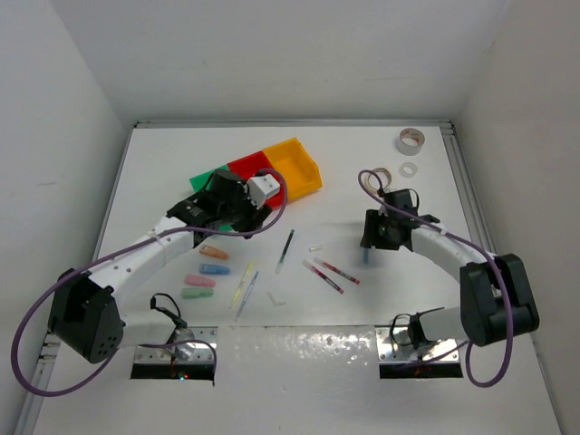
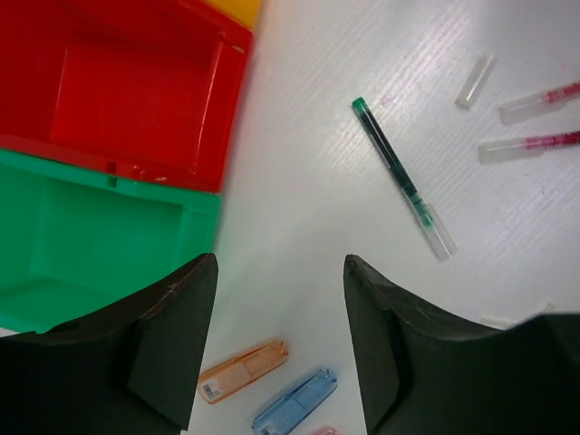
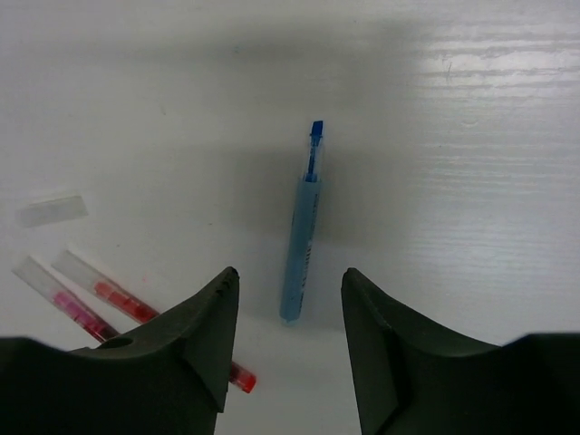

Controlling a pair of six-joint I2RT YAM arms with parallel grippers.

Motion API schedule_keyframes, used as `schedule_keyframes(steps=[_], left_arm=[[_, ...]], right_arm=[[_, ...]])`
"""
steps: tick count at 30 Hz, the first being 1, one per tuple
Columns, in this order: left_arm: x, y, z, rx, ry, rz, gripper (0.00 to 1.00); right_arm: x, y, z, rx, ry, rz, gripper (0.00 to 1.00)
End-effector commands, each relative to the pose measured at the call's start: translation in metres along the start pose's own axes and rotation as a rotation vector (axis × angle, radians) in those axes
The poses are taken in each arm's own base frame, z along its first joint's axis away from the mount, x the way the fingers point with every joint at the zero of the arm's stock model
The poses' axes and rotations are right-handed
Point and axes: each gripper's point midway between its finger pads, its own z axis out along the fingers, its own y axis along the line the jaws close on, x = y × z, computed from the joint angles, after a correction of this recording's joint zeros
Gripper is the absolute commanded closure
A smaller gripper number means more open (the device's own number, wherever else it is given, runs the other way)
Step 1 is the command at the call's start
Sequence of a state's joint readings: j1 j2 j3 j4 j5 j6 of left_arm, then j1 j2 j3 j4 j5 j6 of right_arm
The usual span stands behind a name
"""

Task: Sort the stationery into containers
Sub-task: Pick up the pen from the center of the board.

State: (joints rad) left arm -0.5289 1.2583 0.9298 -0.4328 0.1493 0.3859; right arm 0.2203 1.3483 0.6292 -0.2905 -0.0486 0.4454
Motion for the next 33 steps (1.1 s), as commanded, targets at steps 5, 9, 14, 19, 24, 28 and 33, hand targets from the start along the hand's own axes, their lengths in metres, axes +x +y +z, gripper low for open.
schedule_keyframes(steps=[5,9,14,19,24,28,33], left_arm=[[-0.033,0.020,-0.013,-0.104,-0.136,-0.104,0.42],[-0.034,0.028,-0.015,-0.147,-0.148,-0.147,0.42],[-0.039,0.032,-0.018,-0.164,-0.167,-0.162,0.40],[-0.045,0.022,-0.019,-0.102,-0.201,-0.171,0.24],[-0.069,-0.003,-0.026,0.046,-0.346,-0.156,0.07],[-0.097,-0.017,-0.040,0.144,-0.494,-0.190,0.18],[-0.133,-0.017,-0.056,0.203,-0.643,-0.184,0.75]], right_arm=[[0.010,-0.003,0.018,0.049,0.048,0.008,0.56],[0.017,-0.015,0.026,0.133,0.057,0.007,0.64],[0.016,-0.015,0.033,0.150,0.055,0.000,0.91],[-0.009,-0.008,0.020,0.135,-0.024,-0.029,1.00],[-0.078,0.053,-0.026,-0.101,-0.306,-0.031,1.00],[-0.137,0.152,-0.099,-0.511,-0.669,-0.075,1.00],[-0.132,0.225,-0.145,-0.777,-0.783,-0.289,1.00]])
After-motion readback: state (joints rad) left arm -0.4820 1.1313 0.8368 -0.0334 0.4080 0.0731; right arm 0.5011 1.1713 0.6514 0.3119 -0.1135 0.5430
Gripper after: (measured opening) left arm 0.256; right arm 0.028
